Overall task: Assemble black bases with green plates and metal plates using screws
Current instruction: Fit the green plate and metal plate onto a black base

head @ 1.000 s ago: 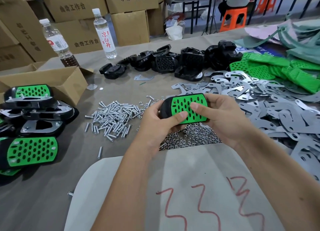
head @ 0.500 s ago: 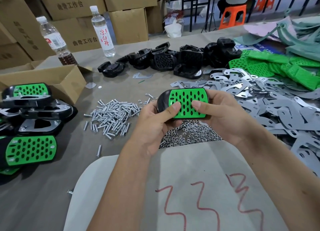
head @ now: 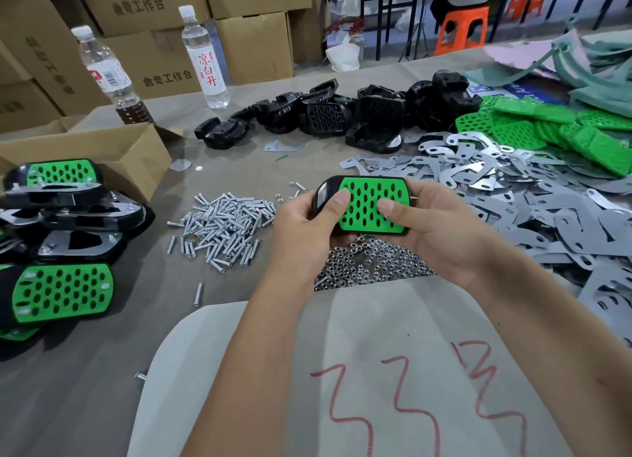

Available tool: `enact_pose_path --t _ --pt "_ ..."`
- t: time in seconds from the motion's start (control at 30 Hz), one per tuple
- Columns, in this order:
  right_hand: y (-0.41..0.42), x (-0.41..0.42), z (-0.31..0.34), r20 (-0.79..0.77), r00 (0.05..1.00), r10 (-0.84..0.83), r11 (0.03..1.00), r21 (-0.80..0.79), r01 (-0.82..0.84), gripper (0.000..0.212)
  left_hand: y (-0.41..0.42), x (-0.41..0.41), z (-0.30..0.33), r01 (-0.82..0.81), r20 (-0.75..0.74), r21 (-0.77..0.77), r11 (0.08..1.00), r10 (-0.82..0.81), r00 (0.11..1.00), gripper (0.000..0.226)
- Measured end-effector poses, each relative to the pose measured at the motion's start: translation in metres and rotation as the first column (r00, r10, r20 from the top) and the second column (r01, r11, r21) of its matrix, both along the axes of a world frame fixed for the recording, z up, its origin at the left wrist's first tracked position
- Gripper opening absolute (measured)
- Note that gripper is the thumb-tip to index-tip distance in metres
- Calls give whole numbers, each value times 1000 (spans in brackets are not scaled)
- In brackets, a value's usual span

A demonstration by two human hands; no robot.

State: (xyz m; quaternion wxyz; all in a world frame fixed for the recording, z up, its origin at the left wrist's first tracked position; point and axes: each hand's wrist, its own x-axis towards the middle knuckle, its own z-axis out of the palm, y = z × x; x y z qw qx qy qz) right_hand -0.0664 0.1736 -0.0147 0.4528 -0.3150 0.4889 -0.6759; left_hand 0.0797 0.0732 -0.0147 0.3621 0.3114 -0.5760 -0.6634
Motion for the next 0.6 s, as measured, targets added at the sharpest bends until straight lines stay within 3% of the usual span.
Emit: enact_pose_path --t 0.27,0.4,0.6 --pt "-1 1 -2 91 995 33 994 -111 -23 45 2 0 3 62 -138 97 993 -48 989 14" --pt "-3 0 -2 -34 999 -20 998 -67 18 42 -2 7 -2 126 -118 83 989 -116 986 38" --pt "1 0 1 -91 996 -15 999 -32 12 49 -4 10 2 64 -145 173 983 -39 989 18"
